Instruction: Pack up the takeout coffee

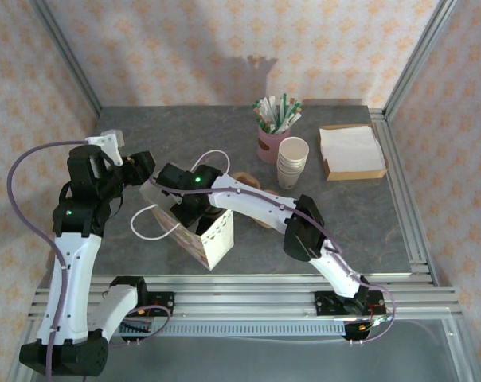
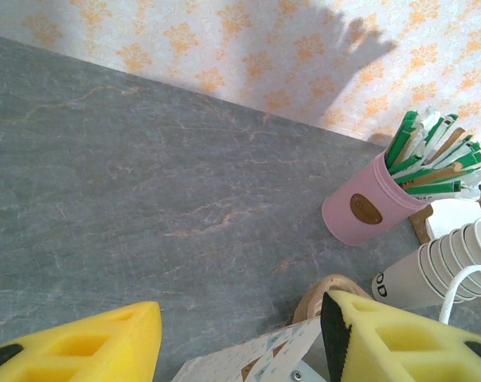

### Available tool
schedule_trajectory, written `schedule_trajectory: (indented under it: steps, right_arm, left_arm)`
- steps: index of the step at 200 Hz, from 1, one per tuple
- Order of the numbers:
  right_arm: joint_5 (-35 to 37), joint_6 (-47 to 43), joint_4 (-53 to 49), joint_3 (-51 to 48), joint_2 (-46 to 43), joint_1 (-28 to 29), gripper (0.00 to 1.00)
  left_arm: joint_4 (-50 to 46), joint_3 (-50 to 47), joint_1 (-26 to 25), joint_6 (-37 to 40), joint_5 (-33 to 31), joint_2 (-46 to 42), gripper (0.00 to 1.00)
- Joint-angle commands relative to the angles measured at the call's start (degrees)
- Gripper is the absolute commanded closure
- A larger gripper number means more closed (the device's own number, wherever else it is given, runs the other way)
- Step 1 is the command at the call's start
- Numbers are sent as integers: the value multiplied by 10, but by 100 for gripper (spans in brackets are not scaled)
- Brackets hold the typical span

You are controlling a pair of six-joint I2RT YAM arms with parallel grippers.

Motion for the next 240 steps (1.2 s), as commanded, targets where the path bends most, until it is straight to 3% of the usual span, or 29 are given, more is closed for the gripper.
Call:
schedule_trajectory:
  steps: [1,48,125,193,240]
  right_arm:
    - [4,10,-17,25,5,-2,98]
    - [10,19,10,24,-17,-2,88]
    - [25,30,70,-16,-77,0,64]
    - [23,40,99,-38,-117,6,57]
    - [39,45,97,-41,-107,5,61]
  left_arm:
    - [4,2,4,0,-1,-1,44]
    - [1,0,5,-2,-15,-2,44]
    - [4,-1,9,-8,-37,-9,43]
    - [14,-10,14,-16,-57,-19,43]
    - [9,-7,14,-17,-49,-10,43]
